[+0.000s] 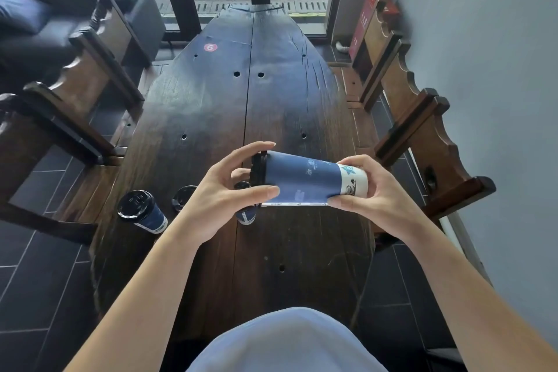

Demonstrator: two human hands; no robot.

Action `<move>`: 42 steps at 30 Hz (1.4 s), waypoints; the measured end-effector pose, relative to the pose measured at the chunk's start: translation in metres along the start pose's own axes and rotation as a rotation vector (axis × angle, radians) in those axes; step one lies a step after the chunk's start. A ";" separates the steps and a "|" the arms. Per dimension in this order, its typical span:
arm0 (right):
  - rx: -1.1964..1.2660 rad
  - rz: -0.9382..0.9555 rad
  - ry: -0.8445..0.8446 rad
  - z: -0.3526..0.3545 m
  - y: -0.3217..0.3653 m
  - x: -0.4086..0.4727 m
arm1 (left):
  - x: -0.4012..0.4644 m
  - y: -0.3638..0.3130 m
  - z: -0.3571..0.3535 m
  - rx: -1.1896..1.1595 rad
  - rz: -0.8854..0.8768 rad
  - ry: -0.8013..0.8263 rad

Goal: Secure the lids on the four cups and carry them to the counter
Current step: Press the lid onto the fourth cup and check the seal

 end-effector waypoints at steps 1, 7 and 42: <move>-0.026 0.004 0.000 -0.001 0.000 0.000 | 0.000 0.001 -0.001 0.006 0.015 -0.011; -0.047 0.011 0.028 -0.001 -0.002 -0.001 | 0.001 0.002 -0.002 -0.009 0.027 0.008; -0.064 -0.289 0.179 -0.058 -0.037 0.004 | 0.041 0.008 -0.033 -0.026 0.179 -0.053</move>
Point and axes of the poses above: each hand's wrist, its own x-axis towards the middle knuckle, its own z-axis out of the back of the hand, y = z × x, the point moved 5 cm from there along x, towards the middle knuckle, and after that the axes turned 13 degrees about y, right-handed, at the moved point
